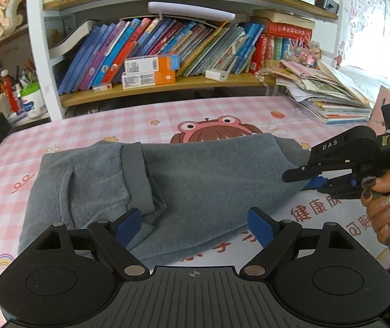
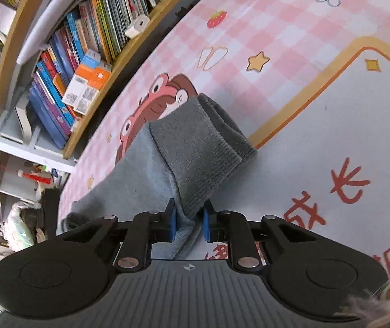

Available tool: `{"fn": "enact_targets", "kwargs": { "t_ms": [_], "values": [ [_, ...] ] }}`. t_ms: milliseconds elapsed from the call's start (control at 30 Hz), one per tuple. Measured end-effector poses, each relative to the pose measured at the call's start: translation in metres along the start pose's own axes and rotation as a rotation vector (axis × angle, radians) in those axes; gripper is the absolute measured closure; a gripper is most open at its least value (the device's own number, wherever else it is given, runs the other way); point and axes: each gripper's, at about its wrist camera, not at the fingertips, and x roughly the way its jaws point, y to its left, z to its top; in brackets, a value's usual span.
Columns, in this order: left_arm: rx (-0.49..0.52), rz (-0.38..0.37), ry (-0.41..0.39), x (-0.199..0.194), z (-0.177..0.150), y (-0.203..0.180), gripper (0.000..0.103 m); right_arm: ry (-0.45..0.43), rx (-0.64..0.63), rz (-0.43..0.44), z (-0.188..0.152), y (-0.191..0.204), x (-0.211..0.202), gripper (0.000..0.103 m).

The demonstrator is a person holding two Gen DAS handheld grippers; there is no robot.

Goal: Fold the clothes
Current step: 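Grasp the other sleeve cuff with the right gripper and lift it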

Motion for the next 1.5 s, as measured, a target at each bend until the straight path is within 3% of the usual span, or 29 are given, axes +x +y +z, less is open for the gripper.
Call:
{"fn": "enact_targets", "kwargs": {
  "t_ms": [500,800,1067,1267,1400,1500],
  "values": [
    [0.023,-0.086,-0.04,0.011,0.008,-0.009,0.016,-0.15,0.073,-0.028,0.017,-0.025,-0.049,0.087],
    [-0.07,-0.095,-0.171,-0.008,0.02,0.035,0.016,-0.272,-0.147,0.071,0.011,0.05,-0.065,0.088],
    [-0.173,-0.066,-0.204,-0.022,0.013,0.101,0.016,-0.321,-0.391,0.098,-0.024,0.131,-0.053,0.088],
    [-0.261,-0.05,-0.182,-0.023,0.004,0.15,0.016,-0.241,-0.576,0.19,-0.068,0.184,-0.033,0.088],
    [-0.31,-0.027,-0.171,-0.028,-0.003,0.177,0.016,-0.102,-0.761,0.237,-0.107,0.218,-0.007,0.087],
    [-0.361,0.001,-0.145,-0.028,-0.008,0.196,0.016,0.019,-0.862,0.194,-0.136,0.232,0.024,0.084]
  ]
}}
